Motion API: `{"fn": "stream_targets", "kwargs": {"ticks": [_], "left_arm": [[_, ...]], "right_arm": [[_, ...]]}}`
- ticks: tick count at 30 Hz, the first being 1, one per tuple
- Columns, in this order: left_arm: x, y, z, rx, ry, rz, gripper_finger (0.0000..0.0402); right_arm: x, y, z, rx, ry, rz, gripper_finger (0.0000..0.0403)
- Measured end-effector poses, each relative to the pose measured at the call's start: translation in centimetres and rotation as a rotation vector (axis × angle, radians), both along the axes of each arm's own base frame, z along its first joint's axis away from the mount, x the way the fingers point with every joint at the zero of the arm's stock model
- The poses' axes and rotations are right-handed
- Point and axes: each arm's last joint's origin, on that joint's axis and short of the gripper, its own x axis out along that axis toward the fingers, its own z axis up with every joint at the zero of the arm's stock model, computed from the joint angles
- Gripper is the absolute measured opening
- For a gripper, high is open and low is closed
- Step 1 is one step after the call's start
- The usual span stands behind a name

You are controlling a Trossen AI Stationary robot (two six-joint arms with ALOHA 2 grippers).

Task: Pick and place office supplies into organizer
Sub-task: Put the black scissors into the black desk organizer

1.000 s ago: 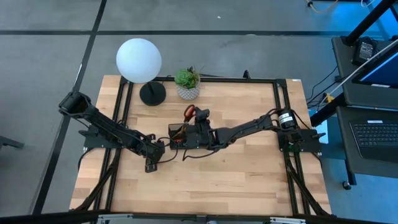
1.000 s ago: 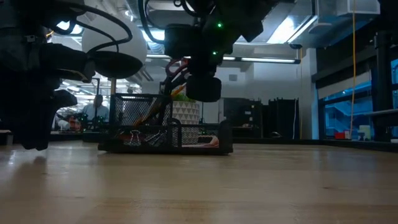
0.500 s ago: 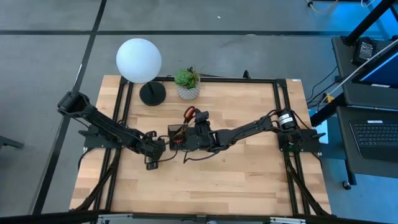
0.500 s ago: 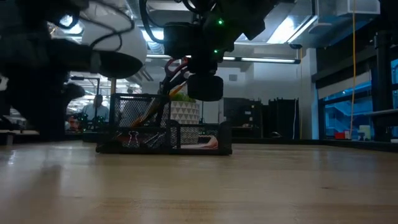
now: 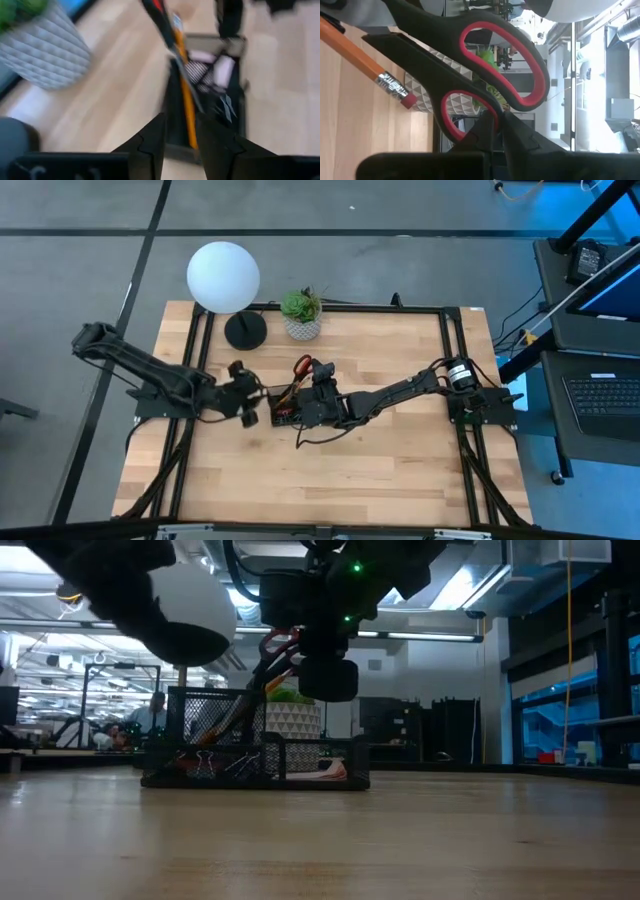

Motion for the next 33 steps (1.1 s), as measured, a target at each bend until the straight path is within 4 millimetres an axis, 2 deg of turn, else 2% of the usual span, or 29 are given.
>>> {"fn": "stream_targets", "kwargs": {"ticks": [3,9,15,20,33], "left_arm": [[0.0,1.2,1.0,0.033,-0.046,0.012,0.0107],[1.0,3.2,2.4,0.018,-0.147,-0.08,0.0146],[1.6,5.7,2.9,-0.031,-0.21,-0.032,0.0186],[2.3,7.0,3.1,-0.093,-0.275,-0.054,0.02],[5.2,8.7,1.1,-0.117,-0.261,-0.07,0.0199]], "right_arm": [[0.1,0.0,0.1,-0.007,0.008,0.003,0.0024],[0.3,0.1,0.4,-0.017,0.008,0.01,0.0024],[0.3,0.1,0.5,-0.022,0.01,0.014,0.0024],[0.4,0.1,0.5,-0.017,0.01,0.021,0.0024],[0.5,0.2,0.6,0.004,-0.01,0.047,0.0024]]}}
